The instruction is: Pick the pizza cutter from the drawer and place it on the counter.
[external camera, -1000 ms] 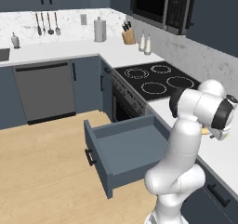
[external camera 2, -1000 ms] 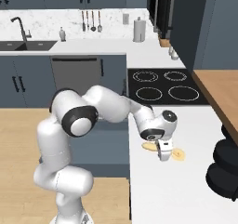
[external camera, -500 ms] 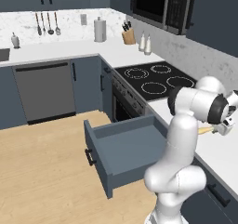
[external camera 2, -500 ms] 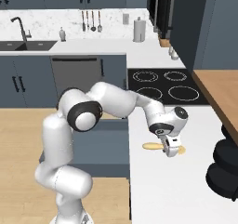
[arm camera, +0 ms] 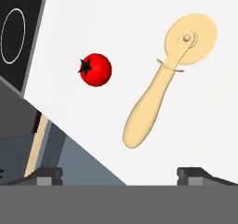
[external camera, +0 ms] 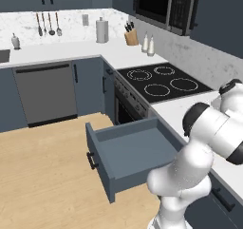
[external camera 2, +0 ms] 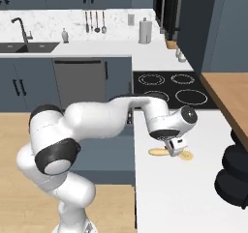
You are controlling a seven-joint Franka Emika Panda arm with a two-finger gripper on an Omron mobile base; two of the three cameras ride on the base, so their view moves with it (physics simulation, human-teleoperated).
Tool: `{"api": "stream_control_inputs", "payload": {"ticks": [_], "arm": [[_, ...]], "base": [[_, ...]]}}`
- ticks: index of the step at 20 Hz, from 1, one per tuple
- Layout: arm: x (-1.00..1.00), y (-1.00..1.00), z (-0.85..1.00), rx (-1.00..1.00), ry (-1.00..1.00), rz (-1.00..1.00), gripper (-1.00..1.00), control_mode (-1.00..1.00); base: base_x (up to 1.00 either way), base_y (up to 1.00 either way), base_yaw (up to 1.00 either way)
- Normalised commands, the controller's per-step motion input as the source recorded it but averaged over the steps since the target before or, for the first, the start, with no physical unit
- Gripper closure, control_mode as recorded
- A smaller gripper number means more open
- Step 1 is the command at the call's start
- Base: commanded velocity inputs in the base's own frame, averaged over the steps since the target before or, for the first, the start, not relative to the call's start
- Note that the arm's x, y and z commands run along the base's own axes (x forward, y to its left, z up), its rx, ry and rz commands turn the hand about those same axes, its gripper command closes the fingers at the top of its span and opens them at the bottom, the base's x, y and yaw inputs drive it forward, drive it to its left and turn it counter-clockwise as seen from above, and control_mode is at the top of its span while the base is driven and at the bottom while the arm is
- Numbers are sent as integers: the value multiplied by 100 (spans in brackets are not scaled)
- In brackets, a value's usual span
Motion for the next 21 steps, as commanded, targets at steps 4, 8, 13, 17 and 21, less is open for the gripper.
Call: {"api": "stream_control_inputs", "payload": {"ticks": [4,8,13,17,21], "arm": [[-23,100,100,-29,-12,0,-100,-100],[0,100,86,-31,0,0,-100,-100],[16,100,20,-12,6,0,-100,-100],[29,100,0,-18,18,0,-100,-100],[30,89,0,-15,26,4,-100,-100]], "base": [[0,0,0],[0,0,0],[0,0,0],[0,0,0],[0,0,0]]}}
